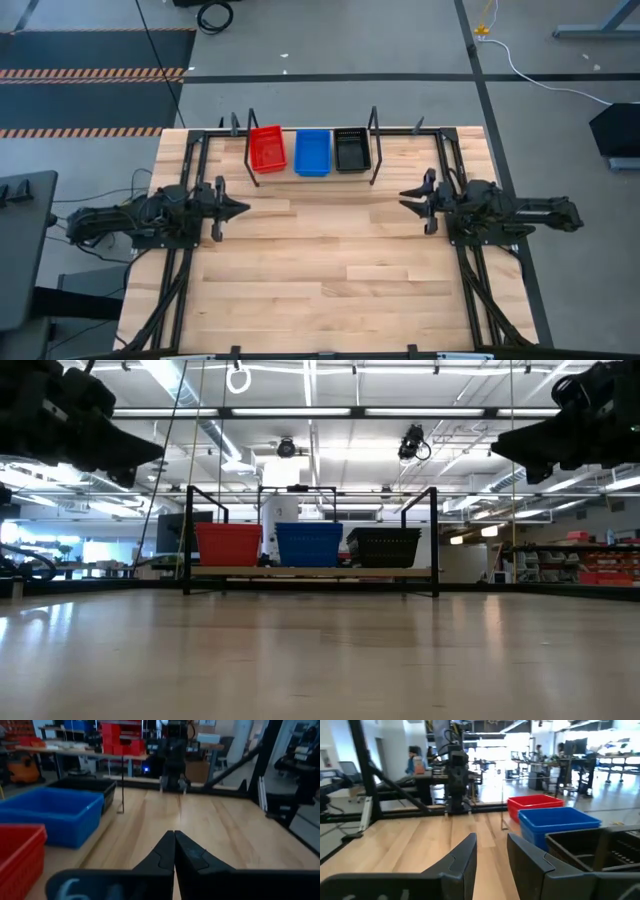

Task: Stack baskets on shelf by color
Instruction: Return to Home Position

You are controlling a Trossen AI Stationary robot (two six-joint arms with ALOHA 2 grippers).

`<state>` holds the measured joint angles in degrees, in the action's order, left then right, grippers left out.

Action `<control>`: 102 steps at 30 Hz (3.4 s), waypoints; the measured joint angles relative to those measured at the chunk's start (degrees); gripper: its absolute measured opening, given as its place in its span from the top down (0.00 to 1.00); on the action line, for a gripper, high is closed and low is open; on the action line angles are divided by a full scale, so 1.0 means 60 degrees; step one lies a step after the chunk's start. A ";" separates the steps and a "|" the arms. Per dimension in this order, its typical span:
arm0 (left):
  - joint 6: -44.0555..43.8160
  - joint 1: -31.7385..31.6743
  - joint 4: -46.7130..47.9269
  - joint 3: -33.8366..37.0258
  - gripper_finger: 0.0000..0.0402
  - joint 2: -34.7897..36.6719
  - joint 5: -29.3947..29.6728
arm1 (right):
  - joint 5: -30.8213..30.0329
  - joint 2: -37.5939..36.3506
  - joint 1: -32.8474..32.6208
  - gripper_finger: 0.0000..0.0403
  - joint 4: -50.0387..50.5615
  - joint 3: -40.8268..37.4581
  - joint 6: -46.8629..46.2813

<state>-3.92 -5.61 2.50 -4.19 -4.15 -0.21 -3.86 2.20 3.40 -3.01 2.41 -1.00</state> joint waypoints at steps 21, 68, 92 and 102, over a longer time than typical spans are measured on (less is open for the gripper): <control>-0.0367 0.0091 -0.0622 0.0608 0.97 0.0585 0.0104 | 0.0324 -0.0295 0.0000 0.72 0.0233 -0.0342 0.0343; 0.0513 0.0535 -0.1573 0.0630 0.95 0.0570 -0.0080 | 0.0310 -0.0288 0.0000 0.72 0.0233 -0.0342 0.0162; 0.0514 0.0535 -0.1577 0.0630 0.94 0.0570 -0.0080 | 0.0313 -0.0288 0.0000 0.72 0.0233 -0.0342 0.0160; 0.0517 0.0535 -0.1579 0.0630 0.92 0.0570 -0.0080 | 0.0313 -0.0288 0.0000 0.72 0.0233 -0.0342 0.0162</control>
<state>-0.82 -2.39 -6.97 -0.40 -0.73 -0.69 -1.98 0.47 3.40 -1.61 0.36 -0.03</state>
